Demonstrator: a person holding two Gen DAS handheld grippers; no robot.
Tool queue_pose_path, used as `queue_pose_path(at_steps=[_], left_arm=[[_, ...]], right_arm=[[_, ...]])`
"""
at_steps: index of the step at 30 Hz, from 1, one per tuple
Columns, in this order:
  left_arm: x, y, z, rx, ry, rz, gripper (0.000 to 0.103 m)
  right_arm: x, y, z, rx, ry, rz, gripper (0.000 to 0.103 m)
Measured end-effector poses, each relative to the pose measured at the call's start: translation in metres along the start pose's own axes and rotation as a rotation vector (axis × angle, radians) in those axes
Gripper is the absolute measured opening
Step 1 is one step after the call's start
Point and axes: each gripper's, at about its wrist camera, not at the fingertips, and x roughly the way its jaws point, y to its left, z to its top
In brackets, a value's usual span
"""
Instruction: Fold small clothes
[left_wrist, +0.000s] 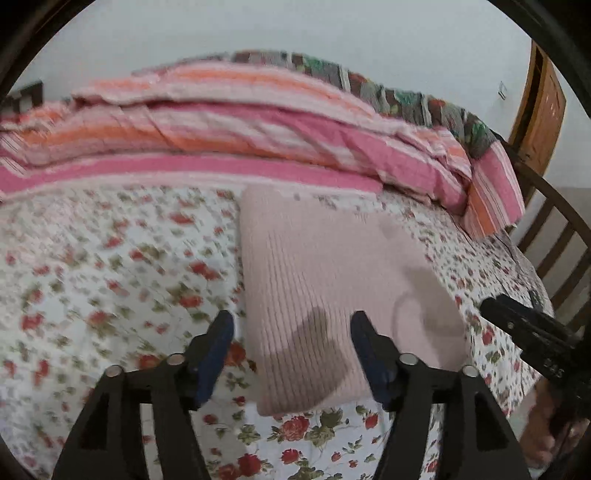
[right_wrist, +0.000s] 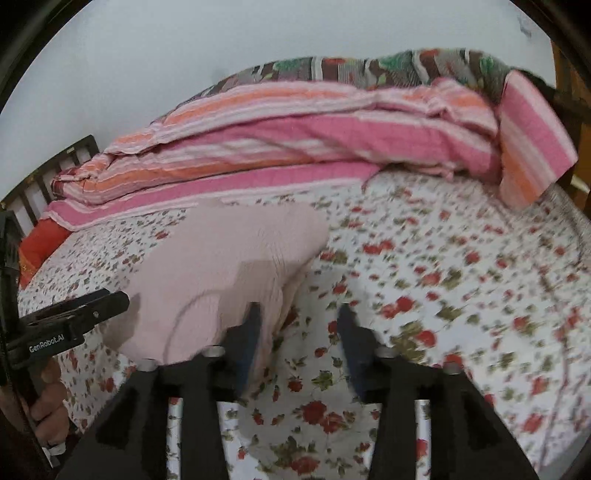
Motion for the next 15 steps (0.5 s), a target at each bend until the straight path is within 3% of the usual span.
queue_pose_path(at_steps=[8,9,10,12,15], left_arm=[[-0.062,-0.019,0.012,0.018,-0.059,0.073,0.08],[-0.068,-0.021,0.009,0.02,-0.055,0.078,0.081],[-0.072,-0.023,0.007,0.024,-0.05,0.081,0.081],[-0.083,-0.026,0.001,0.033,-0.047,0.098,0.081],[-0.096,-0.028,-0.006,0.032,-0.049,0.121,0.081]], right_arm=[[-0.047,0.013,0.013,0.008,0.006,-0.048,0.052],[-0.052,0.014,0.011,0.006,0.006,-0.05,0.06],[-0.056,0.016,0.009,0.006,0.006,-0.053,0.074],[-0.067,0.019,0.004,0.0,-0.012,-0.048,0.089],[-0.082,0.025,-0.006,-0.03,-0.044,-0.097,0.096]])
